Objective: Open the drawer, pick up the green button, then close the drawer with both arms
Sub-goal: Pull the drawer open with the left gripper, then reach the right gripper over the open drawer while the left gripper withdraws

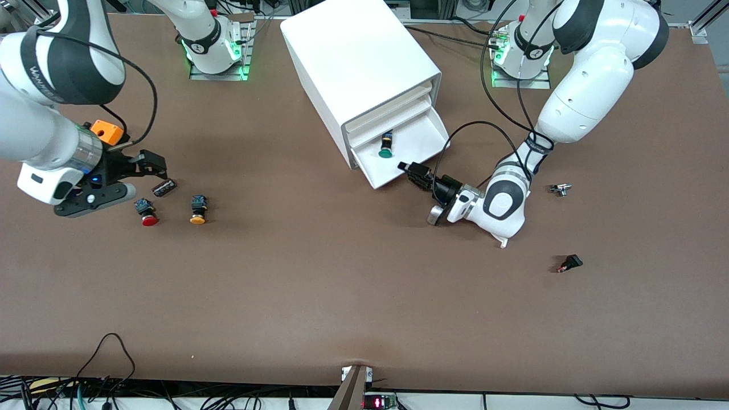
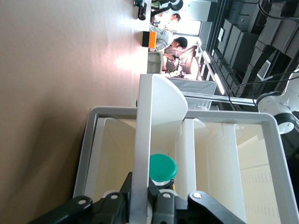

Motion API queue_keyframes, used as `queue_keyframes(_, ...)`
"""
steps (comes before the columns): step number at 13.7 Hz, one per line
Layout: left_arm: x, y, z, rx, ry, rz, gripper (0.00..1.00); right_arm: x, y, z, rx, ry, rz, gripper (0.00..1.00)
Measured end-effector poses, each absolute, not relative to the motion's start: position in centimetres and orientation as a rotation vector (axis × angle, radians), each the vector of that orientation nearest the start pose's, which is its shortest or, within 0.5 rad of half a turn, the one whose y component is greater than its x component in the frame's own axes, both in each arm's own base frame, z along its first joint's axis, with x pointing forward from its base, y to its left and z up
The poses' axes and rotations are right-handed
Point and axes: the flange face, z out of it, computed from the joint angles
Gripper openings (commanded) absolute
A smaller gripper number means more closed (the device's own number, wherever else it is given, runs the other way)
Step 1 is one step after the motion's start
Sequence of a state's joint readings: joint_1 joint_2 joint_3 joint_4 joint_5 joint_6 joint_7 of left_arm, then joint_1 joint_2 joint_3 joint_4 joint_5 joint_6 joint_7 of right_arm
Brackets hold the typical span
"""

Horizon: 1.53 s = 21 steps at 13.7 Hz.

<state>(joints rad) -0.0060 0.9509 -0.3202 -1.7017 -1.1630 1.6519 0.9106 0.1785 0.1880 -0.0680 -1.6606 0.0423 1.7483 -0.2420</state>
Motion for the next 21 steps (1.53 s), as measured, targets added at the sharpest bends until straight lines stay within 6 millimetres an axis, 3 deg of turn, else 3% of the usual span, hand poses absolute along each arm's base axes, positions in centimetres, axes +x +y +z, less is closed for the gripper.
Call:
queue_keyframes(1,53.8,-26.4,9.3,1.588,-0.322,-0.458,0.18,60.3,8.7,48.7,-3.051,-0.562,0.153,1.00)
queue_keyframes(2,54.0,-26.0,9.2,1.596,-0.314,-0.453,0.63,60.0,10.2,48.7,-3.040,-0.591,0.153,1.00)
queue_keyframes(3,54.3,-25.7,9.2,1.599,-0.303,-0.454,1.00,59.8,11.6,48.6,-3.023,-0.608,0.152,0.99)
queue_keyframes(5,54.5,-25.3,9.3,1.606,-0.273,-0.471,1.00,59.7,12.9,48.4,-3.004,-0.625,0.156,1.00)
queue_keyframes(9,55.4,-23.1,9.7,1.619,-0.161,-0.558,1.00,61.2,12.9,47.4,-3.005,-0.613,0.159,0.99)
queue_keyframes(11,56.0,-21.0,9.9,1.645,-0.165,-0.570,1.00,61.6,13.5,47.2,-3.001,-0.611,0.155,0.99)
queue_keyframes(13,56.9,-18.2,10.8,1.700,-0.182,-0.596,1.00,61.4,15.6,47.3,-2.992,-0.582,0.152,0.99)
queue_keyframes(15,58.2,-14.7,12.9,1.812,-0.226,-0.625,1.00,60.9,19.9,47.8,-2.948,-0.482,0.151,0.99)
queue_keyframes(17,59.6,-11.8,16.9,1.980,-0.301,-0.646,1.00,59.8,25.1,47.7,-2.960,-0.355,0.174,0.99)
queue_keyframes(19,60.6,-8.5,21.5,2.127,-0.361,-0.649,1.00,58.2,31.2,46.8,-2.984,-0.267,0.203,0.99)
queue_keyframes(21,61.2,-3.9,24.6,2.221,-0.398,-0.656,1.00,56.3,37.2,45.1,-3.010,-0.173,0.230,0.99)
